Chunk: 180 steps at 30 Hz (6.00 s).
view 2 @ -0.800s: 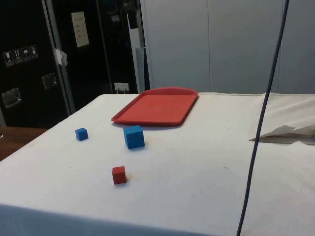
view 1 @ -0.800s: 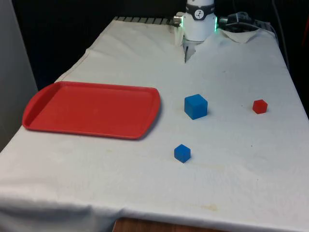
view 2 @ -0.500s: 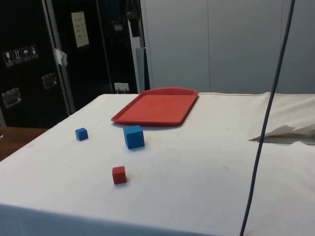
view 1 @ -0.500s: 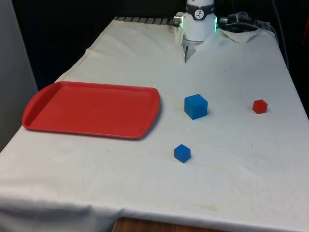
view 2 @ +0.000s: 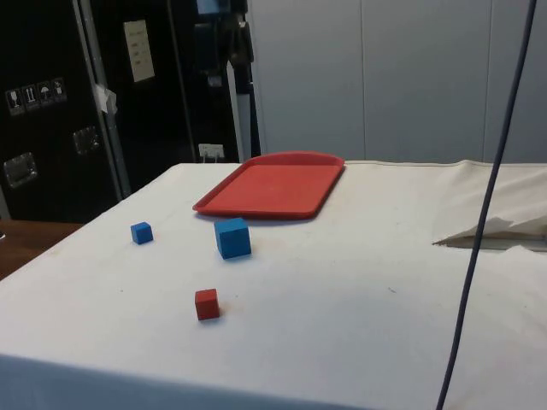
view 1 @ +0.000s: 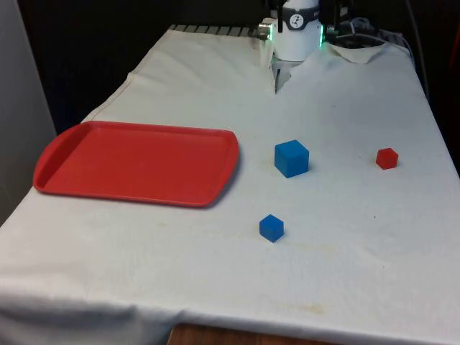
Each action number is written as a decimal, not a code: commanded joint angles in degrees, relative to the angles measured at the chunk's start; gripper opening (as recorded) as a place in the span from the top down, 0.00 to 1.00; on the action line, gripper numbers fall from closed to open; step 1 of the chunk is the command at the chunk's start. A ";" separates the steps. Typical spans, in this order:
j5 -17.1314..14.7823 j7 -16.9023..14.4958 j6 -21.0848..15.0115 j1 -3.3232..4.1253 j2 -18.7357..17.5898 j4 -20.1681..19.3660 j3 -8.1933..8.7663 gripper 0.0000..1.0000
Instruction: Pick up the largest block and place it onto the tray.
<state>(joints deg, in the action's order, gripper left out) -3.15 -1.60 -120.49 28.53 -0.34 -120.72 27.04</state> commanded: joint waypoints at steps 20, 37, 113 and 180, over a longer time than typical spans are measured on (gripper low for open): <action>-1.60 -0.86 -11.97 -0.06 -5.16 -5.44 -0.57 0.00; -2.06 -2.01 -20.91 -0.17 -9.51 -7.39 -1.49 0.00; -9.63 -22.06 -34.21 -3.21 -29.16 -2.46 -4.64 1.00; -4.64 -22.52 -20.00 -4.41 -15.07 0.40 5.67 1.00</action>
<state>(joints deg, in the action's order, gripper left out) -7.39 -23.61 -140.60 24.52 -15.30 -120.49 32.89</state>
